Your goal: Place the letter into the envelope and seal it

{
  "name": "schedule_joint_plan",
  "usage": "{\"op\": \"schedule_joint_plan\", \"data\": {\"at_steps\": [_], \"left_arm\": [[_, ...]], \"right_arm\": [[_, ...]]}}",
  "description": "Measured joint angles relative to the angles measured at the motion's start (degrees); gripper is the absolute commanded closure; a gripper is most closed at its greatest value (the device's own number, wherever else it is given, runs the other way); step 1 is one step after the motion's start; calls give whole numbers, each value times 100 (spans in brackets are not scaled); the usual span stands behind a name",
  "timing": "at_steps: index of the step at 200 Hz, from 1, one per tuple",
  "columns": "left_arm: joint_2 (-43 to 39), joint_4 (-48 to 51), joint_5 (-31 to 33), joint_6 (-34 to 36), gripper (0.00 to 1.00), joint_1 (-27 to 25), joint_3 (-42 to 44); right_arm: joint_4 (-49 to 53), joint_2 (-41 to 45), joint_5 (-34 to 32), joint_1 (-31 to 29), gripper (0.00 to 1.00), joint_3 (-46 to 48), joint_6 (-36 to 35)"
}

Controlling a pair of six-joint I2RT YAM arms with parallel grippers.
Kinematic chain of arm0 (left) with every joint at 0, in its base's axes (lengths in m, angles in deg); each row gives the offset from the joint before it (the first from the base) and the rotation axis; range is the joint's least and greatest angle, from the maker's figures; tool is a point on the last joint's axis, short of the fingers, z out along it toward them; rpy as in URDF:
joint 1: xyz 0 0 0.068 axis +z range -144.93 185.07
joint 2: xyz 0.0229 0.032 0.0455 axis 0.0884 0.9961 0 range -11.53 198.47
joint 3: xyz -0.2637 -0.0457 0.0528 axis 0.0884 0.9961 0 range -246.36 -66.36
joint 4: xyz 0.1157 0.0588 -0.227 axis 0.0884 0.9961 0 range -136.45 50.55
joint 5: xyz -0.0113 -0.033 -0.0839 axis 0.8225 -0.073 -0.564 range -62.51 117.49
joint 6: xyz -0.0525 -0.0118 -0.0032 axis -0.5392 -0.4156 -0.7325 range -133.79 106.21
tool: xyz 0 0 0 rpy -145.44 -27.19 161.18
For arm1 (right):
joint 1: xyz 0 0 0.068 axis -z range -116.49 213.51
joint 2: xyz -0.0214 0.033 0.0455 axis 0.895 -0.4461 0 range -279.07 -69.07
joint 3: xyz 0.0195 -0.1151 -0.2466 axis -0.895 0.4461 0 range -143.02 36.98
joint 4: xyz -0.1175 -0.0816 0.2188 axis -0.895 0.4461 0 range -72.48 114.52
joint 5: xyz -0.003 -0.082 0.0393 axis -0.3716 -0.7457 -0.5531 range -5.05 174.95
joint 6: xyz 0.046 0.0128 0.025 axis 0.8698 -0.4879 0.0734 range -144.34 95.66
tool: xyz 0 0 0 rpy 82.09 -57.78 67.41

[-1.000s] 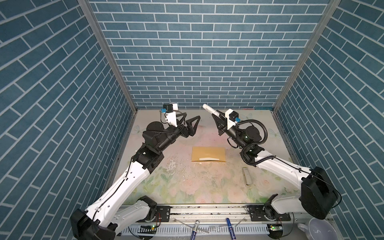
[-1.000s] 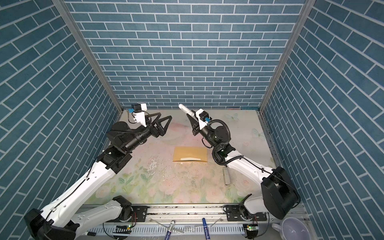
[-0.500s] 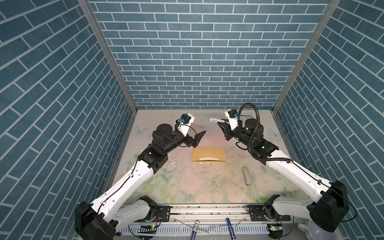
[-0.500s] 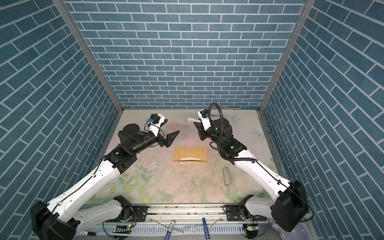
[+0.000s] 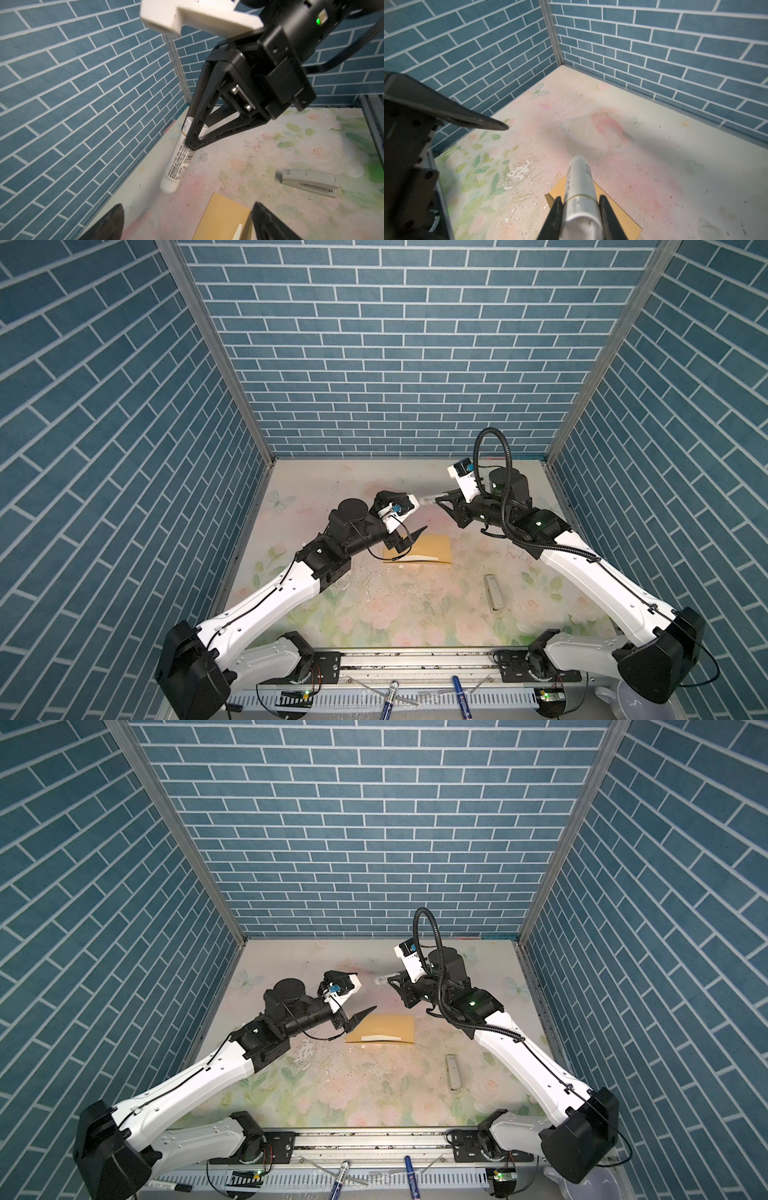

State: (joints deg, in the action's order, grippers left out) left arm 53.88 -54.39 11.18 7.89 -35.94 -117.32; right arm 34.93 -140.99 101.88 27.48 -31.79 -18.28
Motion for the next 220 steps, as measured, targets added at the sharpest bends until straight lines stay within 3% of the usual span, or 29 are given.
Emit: {"op": "schedule_joint_plan", "data": {"at_steps": [126,203,220], "left_arm": [[380,-4,-142,616,36,-87,-11],[435,2,-247,758,55,-92,-22],[446,15,-282,769,64,-92,-24]], "right_arm": [[796,-289,1534,0,100,-483,15],[859,-341,1930,0,100,-566,15],[881,-343,1976,0,100,-566,15]]}}
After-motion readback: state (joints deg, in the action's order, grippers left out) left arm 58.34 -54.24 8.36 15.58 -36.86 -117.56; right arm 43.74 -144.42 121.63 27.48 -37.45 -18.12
